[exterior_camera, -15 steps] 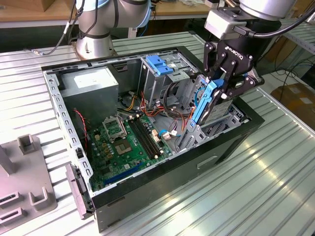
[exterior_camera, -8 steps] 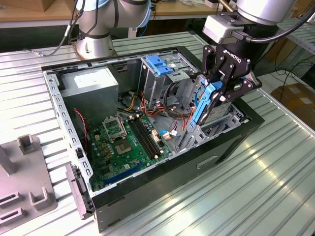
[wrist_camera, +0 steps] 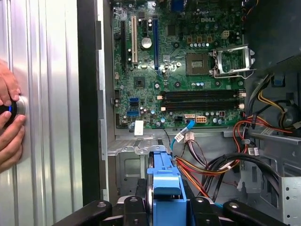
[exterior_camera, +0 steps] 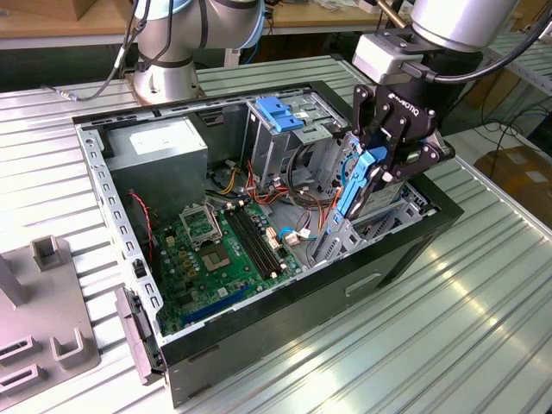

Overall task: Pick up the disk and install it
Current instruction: 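Insert the disk into the insertion slot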

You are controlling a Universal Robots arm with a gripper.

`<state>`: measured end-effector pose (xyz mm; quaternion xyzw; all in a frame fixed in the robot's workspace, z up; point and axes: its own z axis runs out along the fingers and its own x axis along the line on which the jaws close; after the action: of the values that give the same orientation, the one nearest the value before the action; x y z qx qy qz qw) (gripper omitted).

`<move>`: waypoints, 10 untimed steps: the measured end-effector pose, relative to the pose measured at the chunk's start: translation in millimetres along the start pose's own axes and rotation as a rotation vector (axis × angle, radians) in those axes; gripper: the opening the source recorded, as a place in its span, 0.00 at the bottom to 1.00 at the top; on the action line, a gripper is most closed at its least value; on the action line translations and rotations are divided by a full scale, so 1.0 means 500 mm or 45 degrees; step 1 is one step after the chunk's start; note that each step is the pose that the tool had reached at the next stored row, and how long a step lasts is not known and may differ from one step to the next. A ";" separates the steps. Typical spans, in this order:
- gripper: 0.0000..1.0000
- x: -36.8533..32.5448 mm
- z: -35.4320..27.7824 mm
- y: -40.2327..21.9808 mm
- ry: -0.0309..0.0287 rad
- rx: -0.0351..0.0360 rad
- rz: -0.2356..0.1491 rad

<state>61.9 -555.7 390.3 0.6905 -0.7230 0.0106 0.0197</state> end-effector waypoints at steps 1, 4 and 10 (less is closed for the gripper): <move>0.37 0.000 0.002 0.000 0.0002 0.0000 0.000; 0.37 0.000 0.008 0.000 0.0002 0.0001 0.000; 0.37 -0.001 0.025 0.000 0.0002 0.0001 0.000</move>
<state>61.9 -555.7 377.8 0.6905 -0.7230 0.0107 0.0198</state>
